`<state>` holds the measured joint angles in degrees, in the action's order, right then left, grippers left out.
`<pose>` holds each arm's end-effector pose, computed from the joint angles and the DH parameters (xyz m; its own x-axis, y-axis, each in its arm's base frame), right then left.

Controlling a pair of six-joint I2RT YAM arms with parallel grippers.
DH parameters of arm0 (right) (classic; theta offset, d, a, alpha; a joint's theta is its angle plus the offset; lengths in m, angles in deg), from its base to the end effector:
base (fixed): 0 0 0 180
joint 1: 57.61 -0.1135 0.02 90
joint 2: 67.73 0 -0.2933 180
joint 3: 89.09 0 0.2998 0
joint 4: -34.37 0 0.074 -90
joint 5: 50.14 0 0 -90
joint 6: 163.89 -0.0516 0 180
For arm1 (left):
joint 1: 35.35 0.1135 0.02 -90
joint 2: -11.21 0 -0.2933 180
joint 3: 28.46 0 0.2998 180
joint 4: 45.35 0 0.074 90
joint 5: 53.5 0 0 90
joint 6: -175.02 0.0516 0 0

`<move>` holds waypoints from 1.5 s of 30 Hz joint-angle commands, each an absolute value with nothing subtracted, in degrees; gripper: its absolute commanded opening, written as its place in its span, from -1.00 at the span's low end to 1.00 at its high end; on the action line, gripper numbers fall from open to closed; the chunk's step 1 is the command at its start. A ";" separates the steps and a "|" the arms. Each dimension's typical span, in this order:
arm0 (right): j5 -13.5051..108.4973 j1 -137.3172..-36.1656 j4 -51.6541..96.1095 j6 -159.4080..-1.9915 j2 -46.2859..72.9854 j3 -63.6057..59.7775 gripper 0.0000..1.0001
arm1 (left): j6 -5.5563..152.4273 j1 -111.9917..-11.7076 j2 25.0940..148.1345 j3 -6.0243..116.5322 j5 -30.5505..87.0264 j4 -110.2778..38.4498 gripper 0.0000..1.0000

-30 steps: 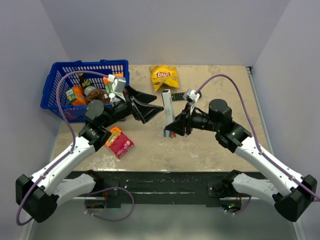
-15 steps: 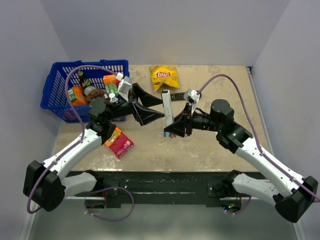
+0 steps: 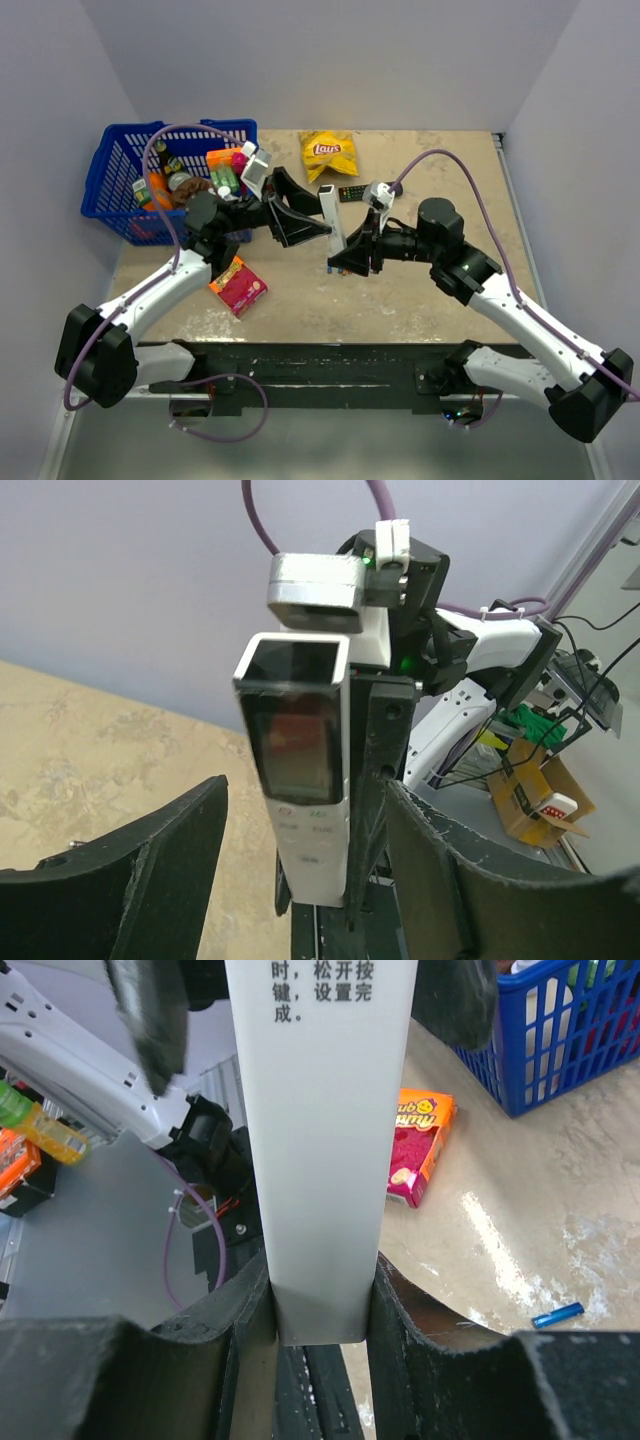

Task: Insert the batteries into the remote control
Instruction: Remove the battery cover from the remote control.

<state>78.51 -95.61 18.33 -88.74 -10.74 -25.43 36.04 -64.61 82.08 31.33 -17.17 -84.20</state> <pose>0.1935 0.1921 0.3757 -0.3717 -0.0364 -0.9276 -0.9013 0.2538 0.3512 0.2507 -0.1881 0.3817 -0.4209 -0.2765 -0.8639 0.9049 -0.0613 -0.4212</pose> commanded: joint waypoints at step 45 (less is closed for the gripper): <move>81.69 -96.02 23.88 -87.07 -10.42 -26.13 -0.94 | 39.40 -62.33 78.71 32.48 -19.13 -83.65 -0.95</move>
<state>81.50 -95.94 20.36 -86.66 -8.16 -25.71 35.30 -63.82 81.31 31.64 -18.42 -83.81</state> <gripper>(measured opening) 0.361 0.388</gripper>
